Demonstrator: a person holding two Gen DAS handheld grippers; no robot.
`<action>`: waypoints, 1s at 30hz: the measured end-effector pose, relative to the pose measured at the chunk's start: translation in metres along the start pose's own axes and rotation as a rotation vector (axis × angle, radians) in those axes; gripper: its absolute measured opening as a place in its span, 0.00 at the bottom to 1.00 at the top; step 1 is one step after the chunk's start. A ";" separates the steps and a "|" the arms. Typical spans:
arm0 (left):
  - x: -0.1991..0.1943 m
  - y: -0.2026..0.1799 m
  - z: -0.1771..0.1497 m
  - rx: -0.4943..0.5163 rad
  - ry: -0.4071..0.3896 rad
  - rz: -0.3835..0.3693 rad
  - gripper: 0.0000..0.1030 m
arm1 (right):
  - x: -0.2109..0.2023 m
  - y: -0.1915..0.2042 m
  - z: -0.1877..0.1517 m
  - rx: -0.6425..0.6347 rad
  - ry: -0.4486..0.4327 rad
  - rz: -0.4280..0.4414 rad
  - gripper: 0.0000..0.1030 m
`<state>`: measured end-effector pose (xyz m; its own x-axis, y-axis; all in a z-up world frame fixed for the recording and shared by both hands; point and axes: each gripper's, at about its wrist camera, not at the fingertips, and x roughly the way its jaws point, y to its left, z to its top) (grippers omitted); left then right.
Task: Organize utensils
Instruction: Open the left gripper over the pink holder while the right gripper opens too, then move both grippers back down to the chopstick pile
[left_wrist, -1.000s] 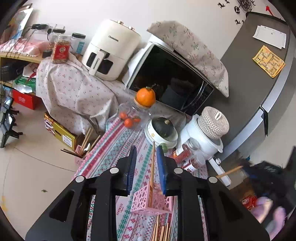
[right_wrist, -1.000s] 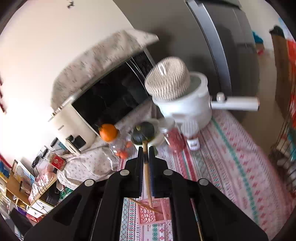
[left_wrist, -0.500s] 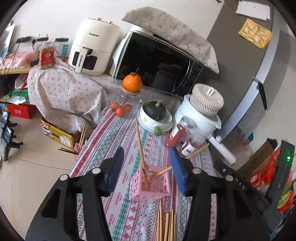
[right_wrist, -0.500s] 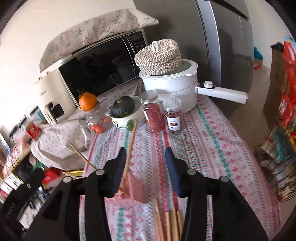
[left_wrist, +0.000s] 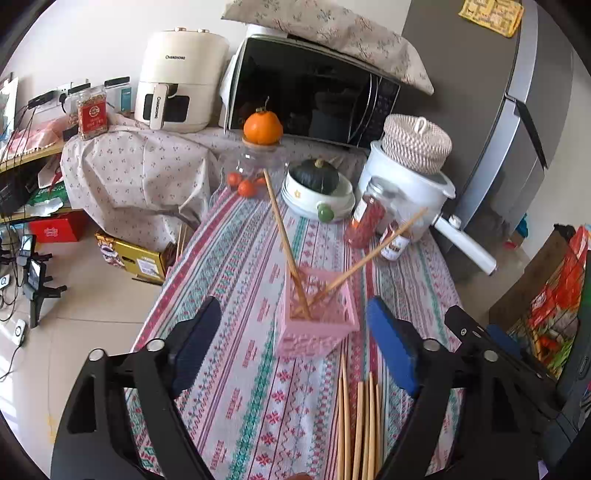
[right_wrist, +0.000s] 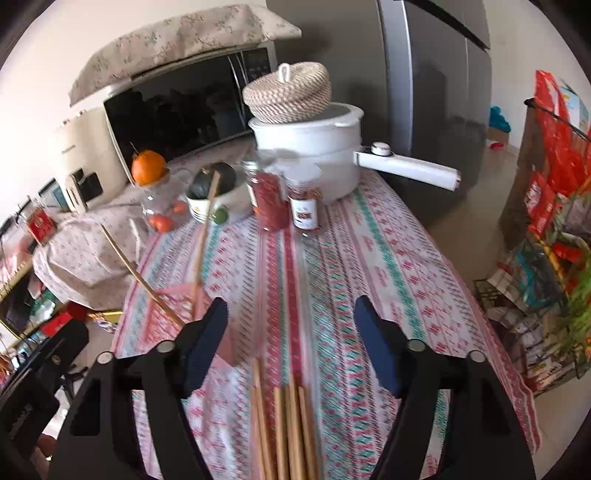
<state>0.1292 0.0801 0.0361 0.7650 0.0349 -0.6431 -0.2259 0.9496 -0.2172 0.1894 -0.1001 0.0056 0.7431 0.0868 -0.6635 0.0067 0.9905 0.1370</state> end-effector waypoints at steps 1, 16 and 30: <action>0.000 0.000 -0.003 0.001 0.002 0.004 0.82 | 0.001 -0.003 -0.003 -0.003 0.007 -0.008 0.70; 0.010 -0.006 -0.049 0.039 0.096 0.018 0.92 | 0.010 -0.039 -0.045 0.003 0.109 -0.042 0.83; 0.065 -0.010 -0.090 0.122 0.365 0.049 0.93 | 0.043 -0.078 -0.091 -0.020 0.359 -0.048 0.92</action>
<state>0.1267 0.0450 -0.0693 0.4853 -0.0109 -0.8743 -0.1670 0.9804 -0.1049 0.1597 -0.1642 -0.1005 0.4598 0.0685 -0.8854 0.0197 0.9960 0.0873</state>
